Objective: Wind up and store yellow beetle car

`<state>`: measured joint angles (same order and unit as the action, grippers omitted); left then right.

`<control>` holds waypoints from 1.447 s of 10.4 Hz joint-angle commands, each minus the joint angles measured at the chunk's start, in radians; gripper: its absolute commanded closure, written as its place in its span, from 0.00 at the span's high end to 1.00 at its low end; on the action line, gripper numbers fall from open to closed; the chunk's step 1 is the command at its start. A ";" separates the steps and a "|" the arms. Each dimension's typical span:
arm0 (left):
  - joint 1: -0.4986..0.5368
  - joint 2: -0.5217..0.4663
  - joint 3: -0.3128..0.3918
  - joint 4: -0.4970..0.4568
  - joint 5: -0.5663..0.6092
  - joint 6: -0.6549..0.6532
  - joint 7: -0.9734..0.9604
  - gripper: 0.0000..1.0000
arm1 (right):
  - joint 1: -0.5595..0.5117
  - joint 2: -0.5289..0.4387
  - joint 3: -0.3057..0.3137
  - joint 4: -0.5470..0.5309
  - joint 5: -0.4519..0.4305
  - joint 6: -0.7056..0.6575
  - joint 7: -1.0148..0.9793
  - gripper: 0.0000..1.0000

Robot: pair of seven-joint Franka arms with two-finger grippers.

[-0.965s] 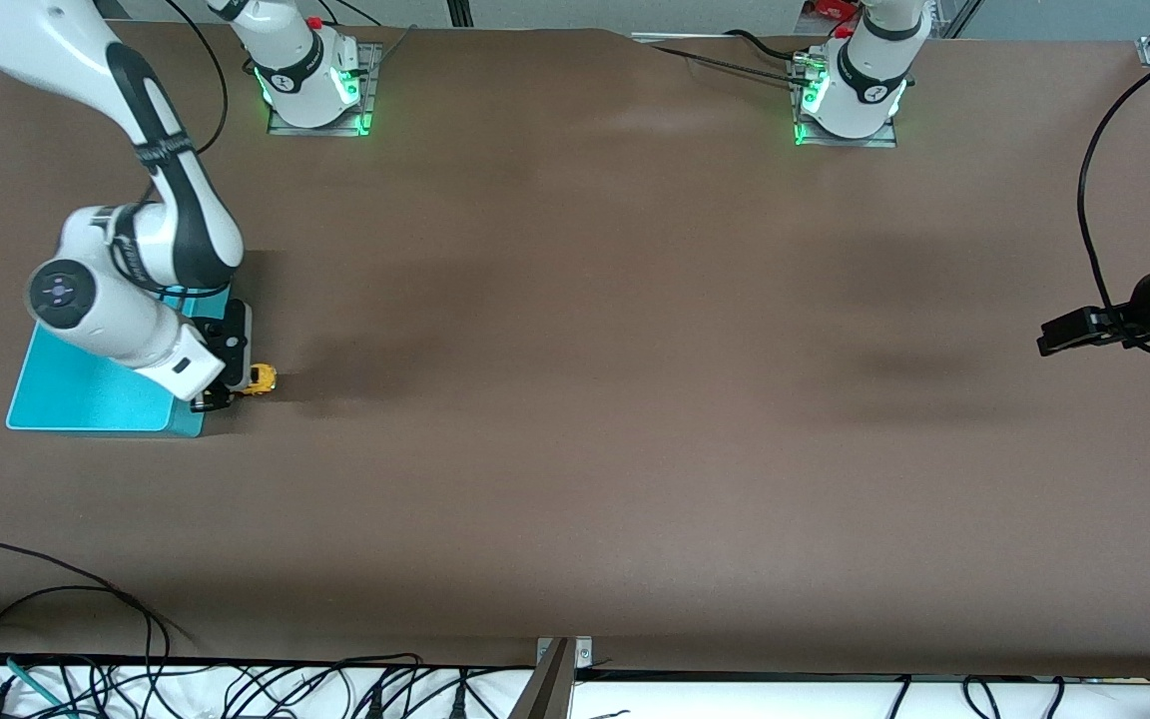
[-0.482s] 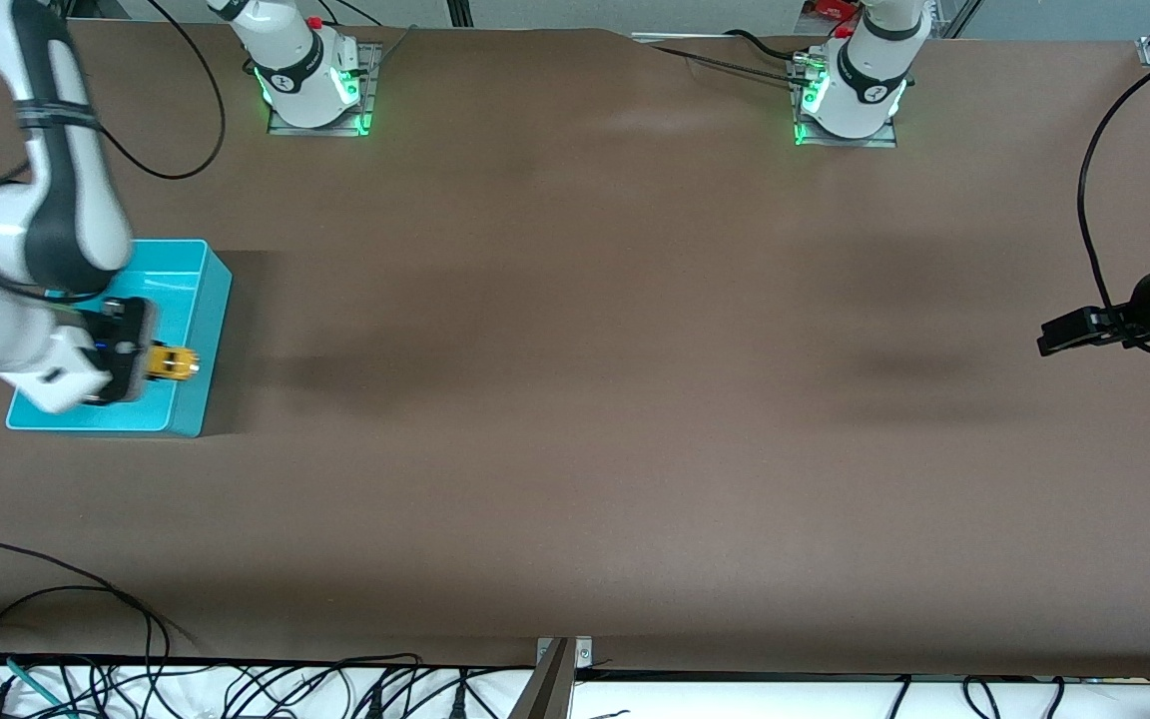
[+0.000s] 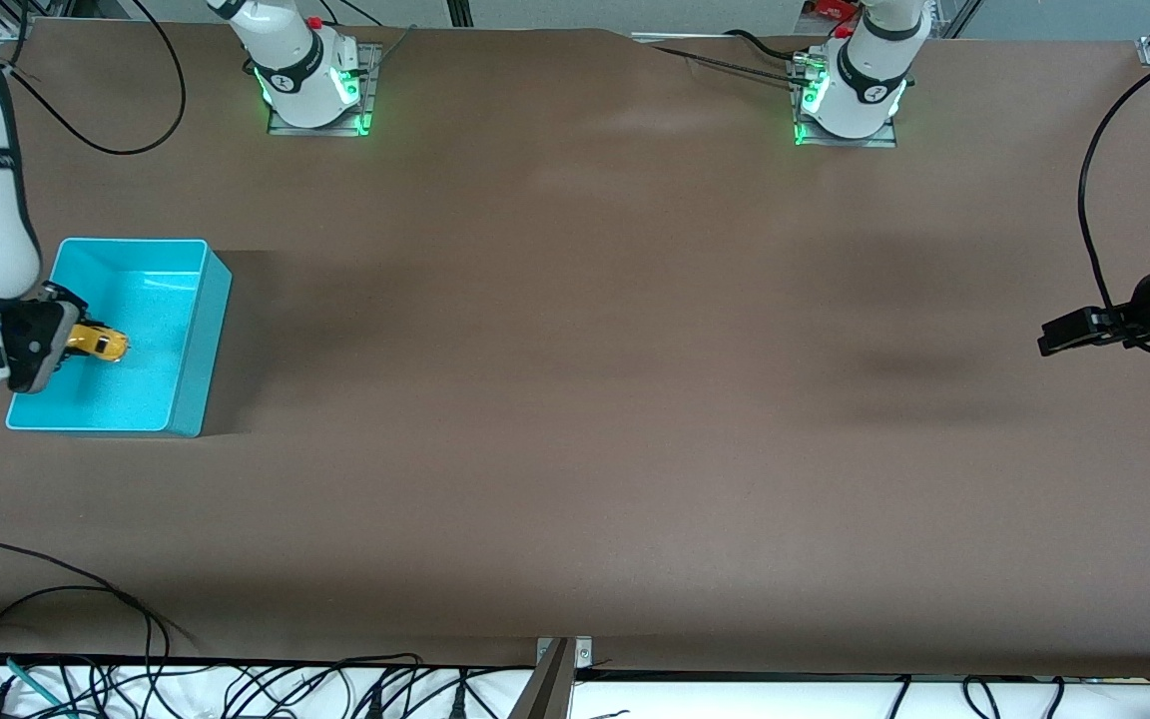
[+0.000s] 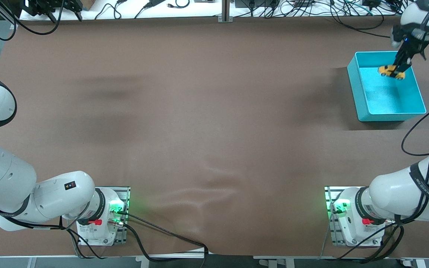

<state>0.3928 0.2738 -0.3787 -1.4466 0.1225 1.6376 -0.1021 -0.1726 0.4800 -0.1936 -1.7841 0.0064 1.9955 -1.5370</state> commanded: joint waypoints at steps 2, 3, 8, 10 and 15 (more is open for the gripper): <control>0.006 -0.008 -0.002 -0.005 -0.007 -0.007 0.025 1.00 | -0.018 0.028 0.006 -0.080 0.018 0.103 -0.043 0.20; 0.006 -0.008 0.000 -0.003 -0.007 -0.005 0.025 1.00 | -0.018 0.046 0.008 -0.080 0.018 0.117 -0.045 0.20; 0.006 -0.008 0.000 -0.005 -0.007 -0.007 0.025 1.00 | -0.013 0.062 0.014 -0.070 0.018 0.131 -0.051 1.00; 0.006 -0.008 0.000 -0.005 -0.007 -0.007 0.025 1.00 | -0.013 0.033 0.014 -0.060 0.018 0.121 -0.048 1.00; 0.006 -0.008 0.000 -0.005 -0.007 -0.005 0.025 1.00 | -0.007 -0.141 0.111 0.076 0.017 -0.189 0.190 1.00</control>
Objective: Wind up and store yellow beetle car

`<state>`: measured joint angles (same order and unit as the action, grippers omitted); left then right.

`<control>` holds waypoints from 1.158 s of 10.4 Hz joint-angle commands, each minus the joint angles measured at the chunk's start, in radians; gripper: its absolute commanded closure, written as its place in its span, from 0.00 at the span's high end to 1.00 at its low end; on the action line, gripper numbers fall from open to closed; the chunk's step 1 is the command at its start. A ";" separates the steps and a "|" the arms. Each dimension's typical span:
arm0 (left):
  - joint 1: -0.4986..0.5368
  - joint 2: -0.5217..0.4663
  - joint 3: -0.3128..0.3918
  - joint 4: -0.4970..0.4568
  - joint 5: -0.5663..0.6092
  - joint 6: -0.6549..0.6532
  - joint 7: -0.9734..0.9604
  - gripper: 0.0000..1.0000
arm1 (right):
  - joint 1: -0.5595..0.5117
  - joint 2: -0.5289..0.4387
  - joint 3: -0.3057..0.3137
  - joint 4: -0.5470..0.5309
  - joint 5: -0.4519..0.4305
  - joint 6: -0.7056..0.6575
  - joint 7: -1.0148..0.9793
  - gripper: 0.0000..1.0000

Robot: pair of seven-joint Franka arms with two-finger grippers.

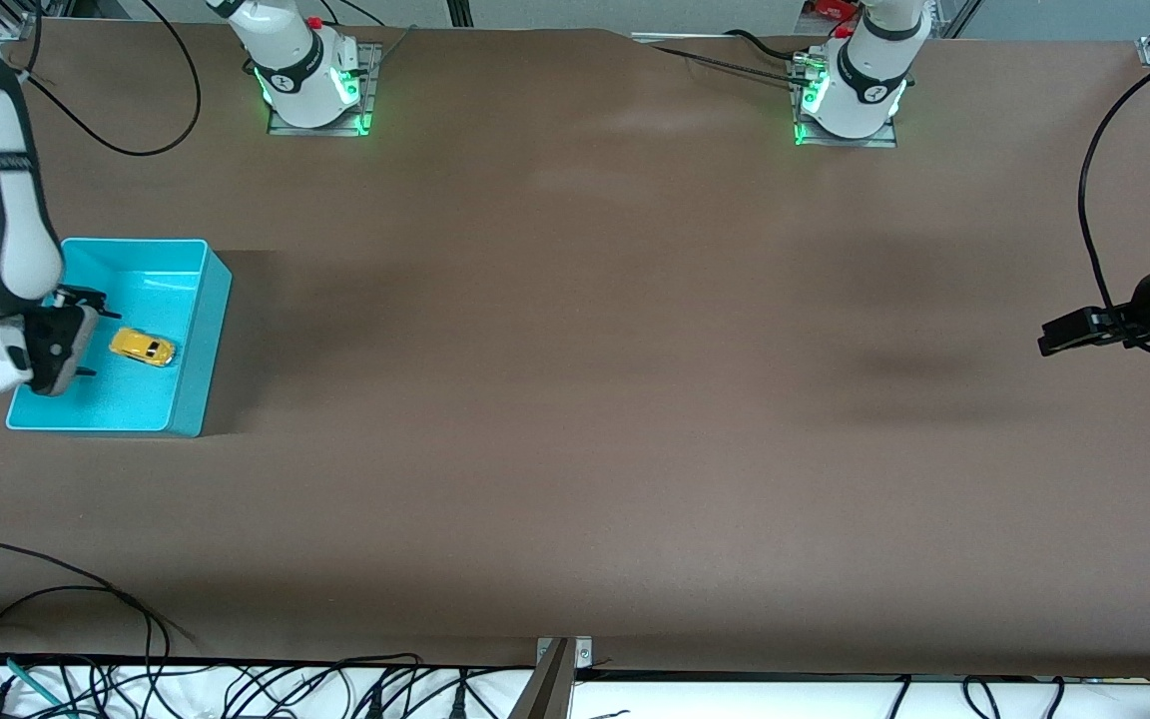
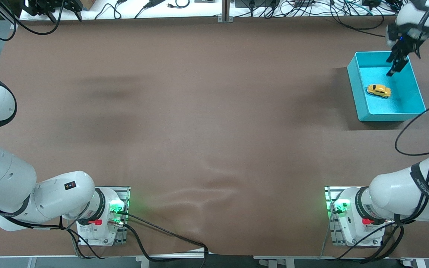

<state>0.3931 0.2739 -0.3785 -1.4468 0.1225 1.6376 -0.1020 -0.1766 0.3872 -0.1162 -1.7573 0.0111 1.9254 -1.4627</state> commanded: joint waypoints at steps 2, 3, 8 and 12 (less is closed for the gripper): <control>0.007 -0.008 -0.002 -0.004 -0.007 -0.007 0.025 1.00 | -0.001 -0.059 0.087 0.172 -0.005 -0.306 0.333 1.00; 0.009 -0.008 0.000 -0.004 -0.007 -0.007 0.025 1.00 | -0.001 -0.060 0.104 0.220 -0.005 -0.362 0.414 1.00; 0.009 -0.007 0.001 -0.001 -0.007 -0.007 0.027 1.00 | 0.184 -0.232 0.132 0.221 -0.084 -0.462 1.075 1.00; 0.007 -0.008 0.000 -0.004 -0.007 -0.007 0.035 1.00 | 0.201 -0.378 0.132 0.133 -0.066 -0.393 1.314 1.00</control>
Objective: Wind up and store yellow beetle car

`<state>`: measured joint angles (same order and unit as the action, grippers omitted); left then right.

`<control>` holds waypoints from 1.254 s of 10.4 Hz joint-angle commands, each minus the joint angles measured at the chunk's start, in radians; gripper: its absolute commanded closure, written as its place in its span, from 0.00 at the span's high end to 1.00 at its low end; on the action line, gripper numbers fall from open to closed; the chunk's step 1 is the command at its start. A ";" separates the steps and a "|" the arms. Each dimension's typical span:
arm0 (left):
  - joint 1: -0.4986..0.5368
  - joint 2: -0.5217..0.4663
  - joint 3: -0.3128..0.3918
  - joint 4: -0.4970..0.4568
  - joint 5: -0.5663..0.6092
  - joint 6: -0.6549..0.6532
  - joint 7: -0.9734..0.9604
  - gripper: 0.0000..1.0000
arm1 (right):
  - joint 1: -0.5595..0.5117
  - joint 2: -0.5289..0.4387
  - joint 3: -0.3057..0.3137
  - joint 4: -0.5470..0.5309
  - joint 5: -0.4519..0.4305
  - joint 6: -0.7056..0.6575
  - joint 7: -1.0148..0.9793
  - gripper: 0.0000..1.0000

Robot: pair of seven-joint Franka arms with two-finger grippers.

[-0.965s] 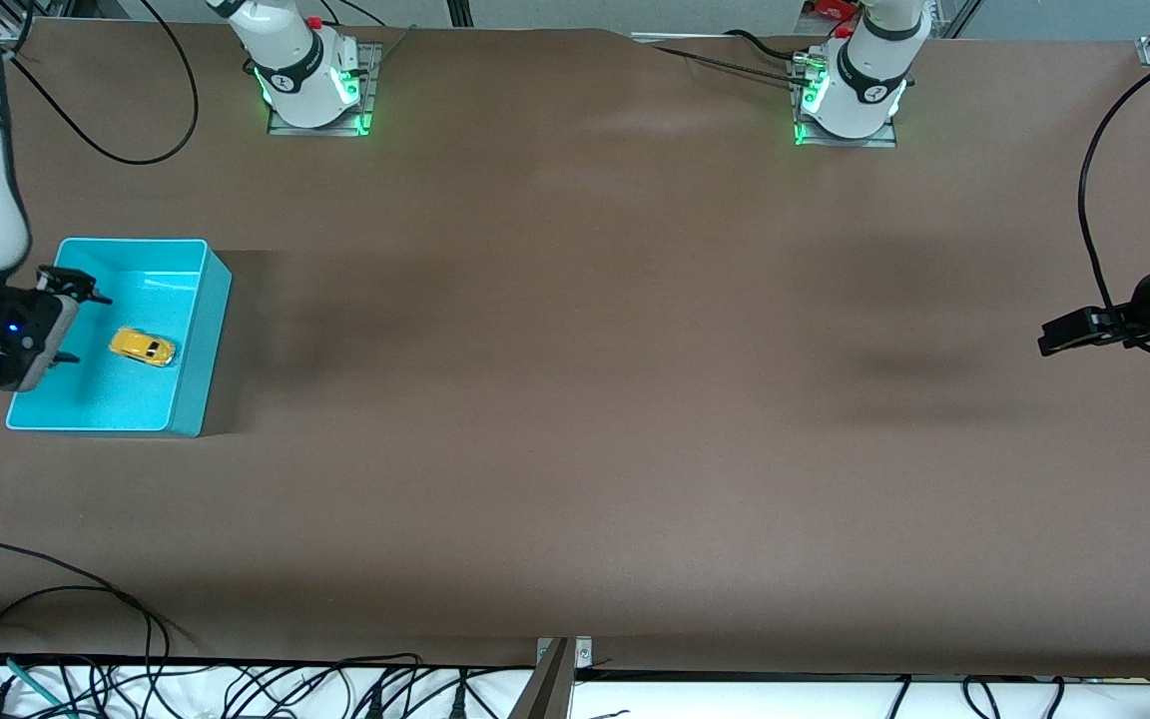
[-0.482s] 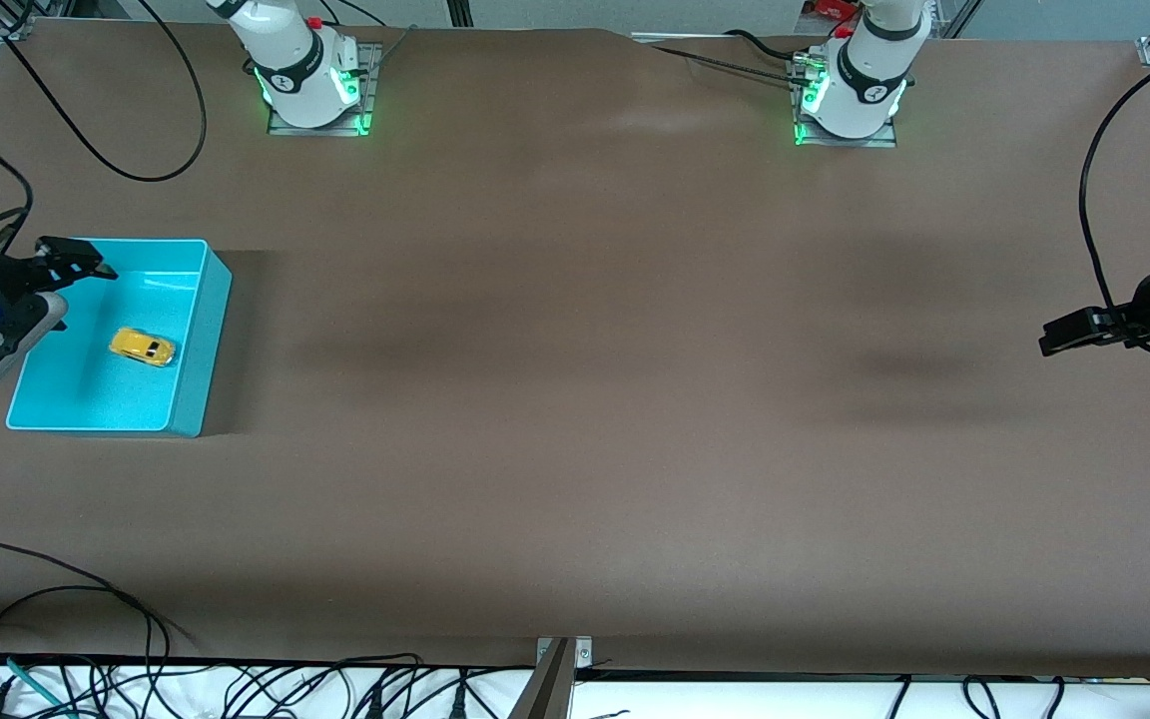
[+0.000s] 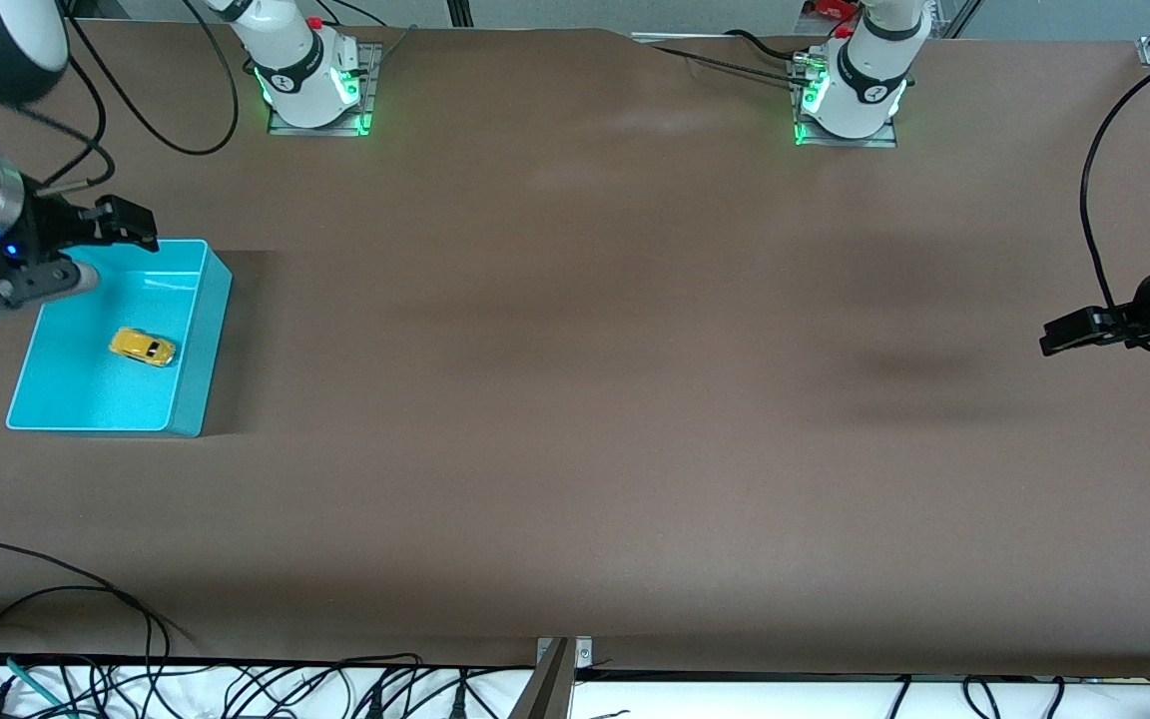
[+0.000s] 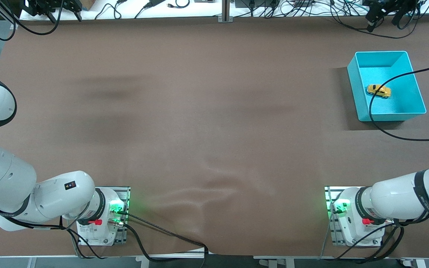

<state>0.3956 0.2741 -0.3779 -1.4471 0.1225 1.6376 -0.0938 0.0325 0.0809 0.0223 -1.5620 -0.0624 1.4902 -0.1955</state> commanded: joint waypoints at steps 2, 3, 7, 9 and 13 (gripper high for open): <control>0.006 -0.009 -0.001 -0.004 -0.007 -0.007 0.028 1.00 | -0.006 -0.081 -0.054 -0.059 0.057 0.038 0.189 1.00; 0.006 -0.009 -0.001 -0.004 -0.007 -0.007 0.031 1.00 | -0.005 -0.090 -0.083 -0.064 0.078 0.041 0.203 1.00; 0.008 -0.007 0.001 -0.006 -0.007 -0.007 0.029 1.00 | 0.003 -0.087 -0.142 -0.084 0.121 0.172 0.202 1.00; 0.008 -0.007 0.001 -0.006 -0.007 -0.007 0.029 1.00 | 0.023 -0.093 -0.144 -0.082 0.122 0.165 0.191 1.00; 0.008 -0.007 0.002 -0.006 -0.009 -0.007 0.031 1.00 | 0.023 -0.107 -0.137 -0.081 0.113 0.099 0.189 1.00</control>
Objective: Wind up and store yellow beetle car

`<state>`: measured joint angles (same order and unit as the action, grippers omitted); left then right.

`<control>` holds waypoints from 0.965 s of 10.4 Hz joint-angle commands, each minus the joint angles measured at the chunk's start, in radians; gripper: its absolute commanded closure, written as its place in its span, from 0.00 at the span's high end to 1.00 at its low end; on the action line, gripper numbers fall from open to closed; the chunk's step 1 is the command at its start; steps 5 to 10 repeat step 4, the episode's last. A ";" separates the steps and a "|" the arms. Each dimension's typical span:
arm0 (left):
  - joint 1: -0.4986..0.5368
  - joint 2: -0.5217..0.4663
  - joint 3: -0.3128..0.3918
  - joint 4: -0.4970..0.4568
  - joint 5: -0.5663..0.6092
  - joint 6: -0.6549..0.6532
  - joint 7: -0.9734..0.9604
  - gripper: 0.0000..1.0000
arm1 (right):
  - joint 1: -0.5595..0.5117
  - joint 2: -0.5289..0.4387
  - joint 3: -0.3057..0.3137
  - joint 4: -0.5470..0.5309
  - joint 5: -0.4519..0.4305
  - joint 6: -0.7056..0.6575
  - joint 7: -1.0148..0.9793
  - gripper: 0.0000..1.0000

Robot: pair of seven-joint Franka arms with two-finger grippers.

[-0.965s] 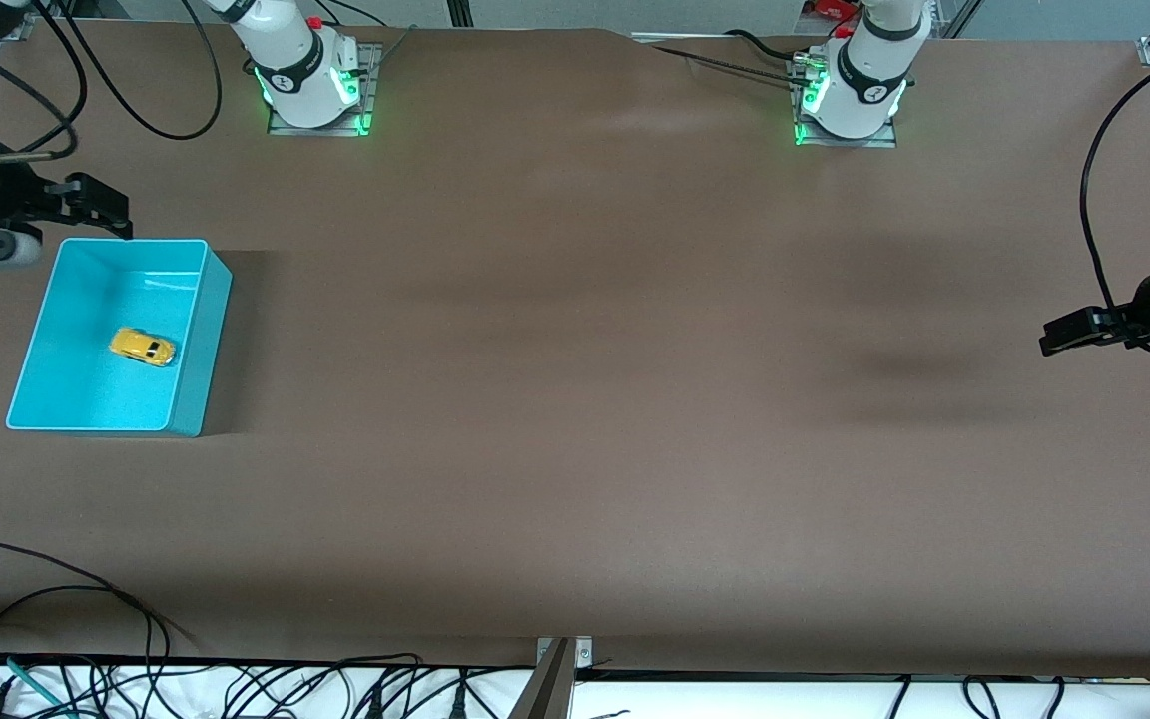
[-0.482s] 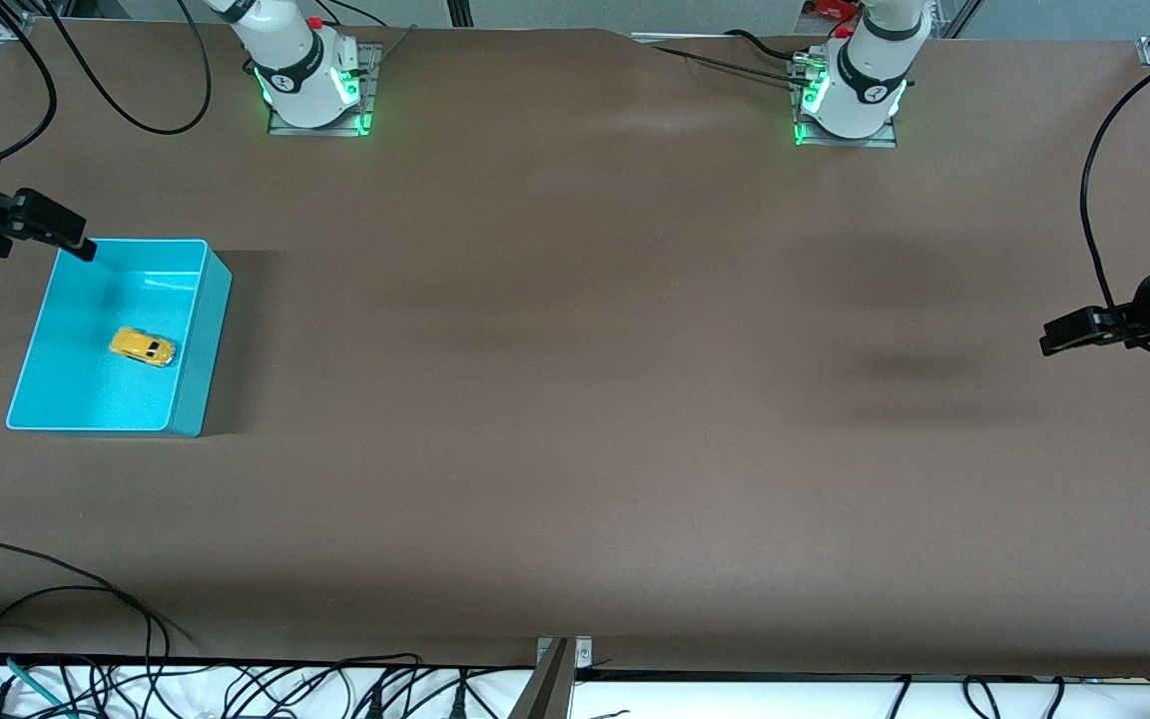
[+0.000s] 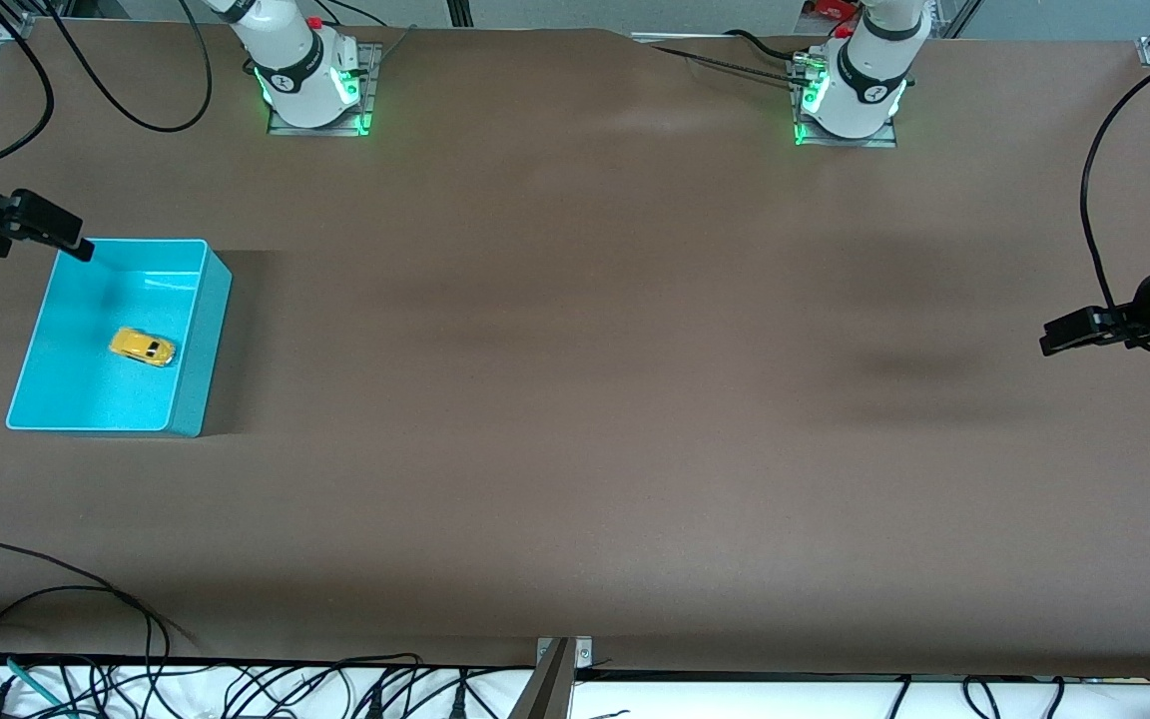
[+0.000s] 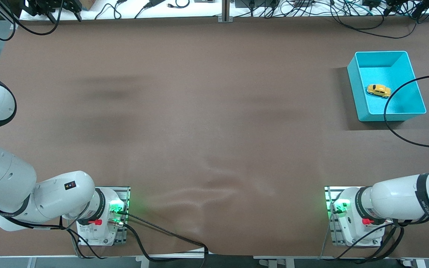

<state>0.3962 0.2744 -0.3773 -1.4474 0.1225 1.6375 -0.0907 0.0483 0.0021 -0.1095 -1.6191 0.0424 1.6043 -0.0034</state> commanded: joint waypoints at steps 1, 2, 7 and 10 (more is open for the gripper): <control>0.007 -0.008 0.001 -0.005 -0.009 -0.007 0.028 1.00 | 0.007 -0.028 -0.001 -0.021 0.004 -0.039 0.000 1.00; 0.007 -0.008 0.001 -0.005 -0.009 -0.007 0.028 1.00 | 0.007 -0.028 0.002 -0.021 0.001 -0.049 0.000 1.00; 0.007 -0.008 0.001 -0.005 -0.008 -0.007 0.026 1.00 | 0.007 -0.025 0.004 -0.021 -0.001 -0.049 0.002 1.00; 0.007 -0.008 0.001 -0.005 -0.008 -0.007 0.026 1.00 | 0.007 -0.025 0.004 -0.021 -0.001 -0.049 0.002 1.00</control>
